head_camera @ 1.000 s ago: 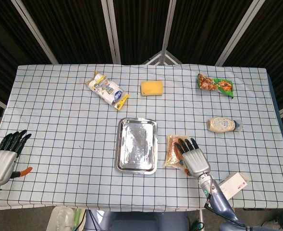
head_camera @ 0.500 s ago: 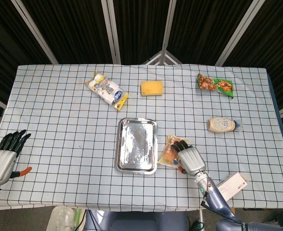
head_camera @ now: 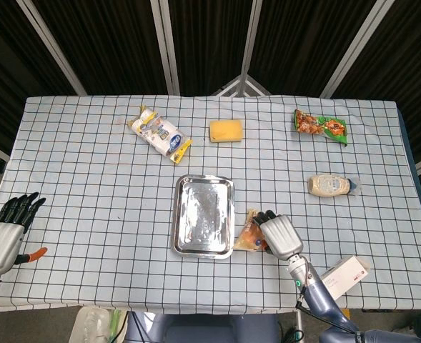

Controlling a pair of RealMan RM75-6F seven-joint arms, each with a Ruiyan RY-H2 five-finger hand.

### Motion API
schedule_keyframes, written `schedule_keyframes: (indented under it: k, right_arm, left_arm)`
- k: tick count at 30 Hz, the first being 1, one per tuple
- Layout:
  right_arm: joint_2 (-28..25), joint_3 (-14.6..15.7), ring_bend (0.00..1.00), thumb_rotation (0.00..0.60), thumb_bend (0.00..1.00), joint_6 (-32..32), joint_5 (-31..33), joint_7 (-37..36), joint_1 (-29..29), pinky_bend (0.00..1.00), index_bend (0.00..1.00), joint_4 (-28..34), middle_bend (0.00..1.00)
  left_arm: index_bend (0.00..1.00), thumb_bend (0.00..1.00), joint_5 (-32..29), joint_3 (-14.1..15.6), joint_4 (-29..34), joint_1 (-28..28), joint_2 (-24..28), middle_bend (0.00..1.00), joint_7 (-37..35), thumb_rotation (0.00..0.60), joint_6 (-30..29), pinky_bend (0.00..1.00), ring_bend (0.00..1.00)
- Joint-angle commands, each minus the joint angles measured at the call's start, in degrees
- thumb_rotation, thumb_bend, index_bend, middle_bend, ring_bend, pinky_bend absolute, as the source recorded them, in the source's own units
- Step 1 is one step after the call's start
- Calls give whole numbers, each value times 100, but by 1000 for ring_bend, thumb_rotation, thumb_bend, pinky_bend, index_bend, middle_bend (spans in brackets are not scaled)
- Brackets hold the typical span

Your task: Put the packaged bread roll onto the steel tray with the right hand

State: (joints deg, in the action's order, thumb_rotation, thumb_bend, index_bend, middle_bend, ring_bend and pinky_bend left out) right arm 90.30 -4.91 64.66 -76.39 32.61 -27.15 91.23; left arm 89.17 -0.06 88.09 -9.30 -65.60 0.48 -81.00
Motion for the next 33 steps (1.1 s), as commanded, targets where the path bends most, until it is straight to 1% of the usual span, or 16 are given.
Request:
schedule_keyframes:
  k: [1, 6, 11, 16, 21, 22, 23, 25, 26, 27, 28, 29, 30, 32, 33]
  right_arm:
    - [-40, -47, 309, 600, 470, 157, -181, 61, -39, 624, 445, 221, 418]
    - [-57, -252, 316, 600, 470, 264, -295, 317, -190, 624, 445, 622, 419]
    - [107, -543, 318, 600, 470, 145, -57, 698, -451, 624, 445, 826, 419]
    - [497, -749, 322, 600, 470, 23, 265, 1053, -736, 624, 445, 712, 419]
    - [949, -848, 322, 600, 470, -74, 528, 1142, -967, 624, 439, 323, 419]
    - [1050, -858, 322, 600, 470, -88, 580, 1164, -1011, 624, 416, 194, 419]
    - [1154, -865, 323, 600, 470, -104, 639, 1188, -1052, 624, 365, 59, 419]
    - [1344, -889, 321, 600, 470, -110, 735, 1177, -1117, 622, 231, -182, 395]
    - [1421, -898, 307, 600, 470, -95, 756, 1168, -1141, 610, 140, -294, 361]
    - [1460, -900, 280, 600, 469, -82, 771, 1178, -1153, 577, 76, -363, 319]
    - [1491, -902, 247, 600, 461, -63, 787, 1198, -1162, 535, 36, -422, 283]
    - [1508, -895, 185, 600, 434, -44, 801, 1237, -1168, 461, 3, -469, 226]
    - [1497, -871, 122, 600, 394, -42, 835, 1302, -1172, 388, 0, -485, 170]
    - [1447, -847, 45, 600, 327, 46, 914, 1470, -1144, 317, 0, -418, 96]
    - [1401, -830, 22, 600, 306, 90, 969, 1548, -1116, 297, 0, -332, 71]
  left_arm:
    - [0, 42, 3, 2, 5, 0, 1, 0, 1, 600, -3, 0, 0]
    - [0, 42, 1, 2, 2, -7, 3, 0, -14, 600, 7, 0, 0]
    - [0, 42, -4, -3, 0, -11, 16, 0, -53, 600, 7, 0, 0]
    - [0, 42, -22, -11, -16, -18, 34, 0, -116, 600, 18, 0, 0]
    - [0, 42, -9, -3, -25, -23, 60, 0, -177, 600, 23, 0, 0]
    - [0, 42, -7, -3, -30, -22, 65, 0, -190, 600, 20, 0, 0]
    - [0, 42, -5, -4, -33, -21, 69, 0, -203, 600, 15, 0, 0]
    - [0, 43, -5, -8, -39, -21, 75, 0, -232, 600, 8, 0, 0]
    - [0, 42, -6, -9, -43, -21, 79, 0, -243, 600, 6, 0, 0]
    - [0, 42, -5, -8, -44, -20, 82, 0, -252, 600, 5, 0, 0]
    - [0, 42, -4, -7, -46, -18, 85, 0, -262, 600, 2, 0, 0]
    - [0, 42, -2, -7, -48, -18, 87, 0, -271, 600, -1, 0, 0]
    - [0, 42, -1, -8, -51, -18, 87, 0, -279, 600, -4, 0, 0]
    - [0, 42, 5, -6, -56, -20, 86, 0, -288, 600, -4, 0, 0]
    - [0, 42, 6, -6, -56, -21, 84, 0, -286, 600, -2, 0, 0]
